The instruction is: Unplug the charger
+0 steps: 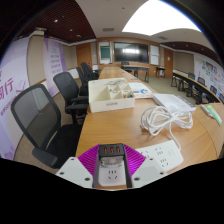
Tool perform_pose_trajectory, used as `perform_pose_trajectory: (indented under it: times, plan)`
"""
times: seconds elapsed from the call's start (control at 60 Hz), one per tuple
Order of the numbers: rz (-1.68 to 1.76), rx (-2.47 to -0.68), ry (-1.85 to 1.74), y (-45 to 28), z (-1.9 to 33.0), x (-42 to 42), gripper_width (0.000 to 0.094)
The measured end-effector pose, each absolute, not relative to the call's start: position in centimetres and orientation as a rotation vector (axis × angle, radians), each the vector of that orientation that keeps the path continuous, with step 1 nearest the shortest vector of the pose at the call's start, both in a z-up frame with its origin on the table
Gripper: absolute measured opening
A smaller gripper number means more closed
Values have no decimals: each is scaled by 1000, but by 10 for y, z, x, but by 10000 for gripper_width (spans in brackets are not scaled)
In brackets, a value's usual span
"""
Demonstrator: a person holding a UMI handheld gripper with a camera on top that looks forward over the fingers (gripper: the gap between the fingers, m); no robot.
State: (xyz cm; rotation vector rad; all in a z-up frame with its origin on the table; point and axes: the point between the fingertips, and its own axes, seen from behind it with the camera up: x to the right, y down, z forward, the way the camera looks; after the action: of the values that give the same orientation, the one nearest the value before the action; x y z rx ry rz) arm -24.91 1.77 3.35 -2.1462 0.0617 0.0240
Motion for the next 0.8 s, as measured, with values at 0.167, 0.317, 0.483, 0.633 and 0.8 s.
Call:
perform_pose_trajectory:
  times: [0.167, 0.317, 0.483, 0.633, 0.8]
  plan:
    - [-27, -2140, -1, 17, 38, -251, 294]
    - [0, -1974, -6, 34, 129, -246, 282]
    - [-37, -1851, -13, 44, 205, -195, 282]
    - [-128, -1876, 3, 47, 199, -110, 279]
    - [-178, -1976, 48, 45, 140, -21, 281]
